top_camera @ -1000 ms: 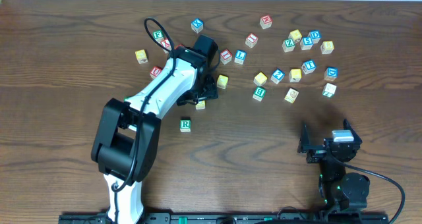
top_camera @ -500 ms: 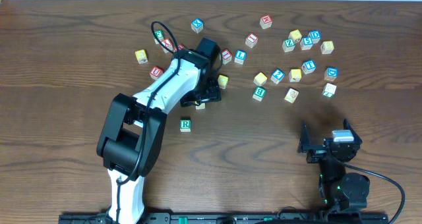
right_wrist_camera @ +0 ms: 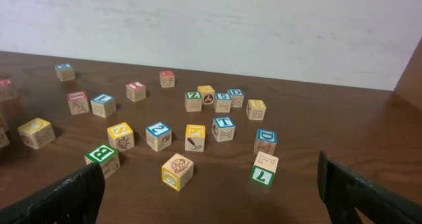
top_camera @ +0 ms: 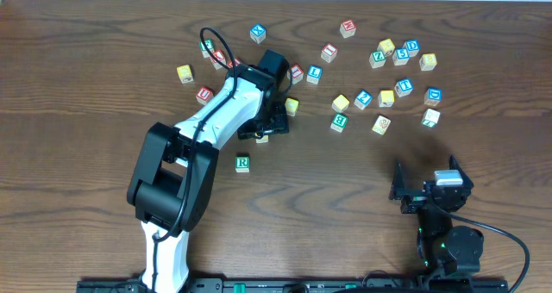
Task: Spell out ROBOT
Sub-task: 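Lower the left gripper onto the yellow O block and grasp it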
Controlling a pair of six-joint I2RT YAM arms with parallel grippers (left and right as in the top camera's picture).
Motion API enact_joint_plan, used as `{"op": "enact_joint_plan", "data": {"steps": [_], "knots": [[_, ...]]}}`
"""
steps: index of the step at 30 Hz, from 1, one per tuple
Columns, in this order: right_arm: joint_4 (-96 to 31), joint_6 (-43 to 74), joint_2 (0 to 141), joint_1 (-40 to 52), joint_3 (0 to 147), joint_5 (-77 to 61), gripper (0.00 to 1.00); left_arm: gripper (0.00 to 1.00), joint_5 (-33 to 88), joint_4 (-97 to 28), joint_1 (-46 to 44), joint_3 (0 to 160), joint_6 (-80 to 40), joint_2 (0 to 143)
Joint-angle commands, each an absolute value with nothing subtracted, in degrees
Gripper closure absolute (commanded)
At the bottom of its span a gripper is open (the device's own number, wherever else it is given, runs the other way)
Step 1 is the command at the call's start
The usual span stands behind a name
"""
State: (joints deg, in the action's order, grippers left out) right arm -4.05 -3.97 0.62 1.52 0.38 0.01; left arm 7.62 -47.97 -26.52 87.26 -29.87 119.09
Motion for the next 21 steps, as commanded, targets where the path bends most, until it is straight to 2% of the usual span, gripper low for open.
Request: {"op": "enact_joint_plan", "data": {"steps": [1,21], "knots": [[-4.32,-3.44,0.38,1.17,0.32,0.51,0.01,0.3,7.9,-48.1,-26.61,88.25,-28.97,119.94],[-4.29,-3.44,0.38,1.17,0.32,0.51,0.01,0.29,7.88,-47.9,-26.61,86.35,-28.99,119.94]]}}
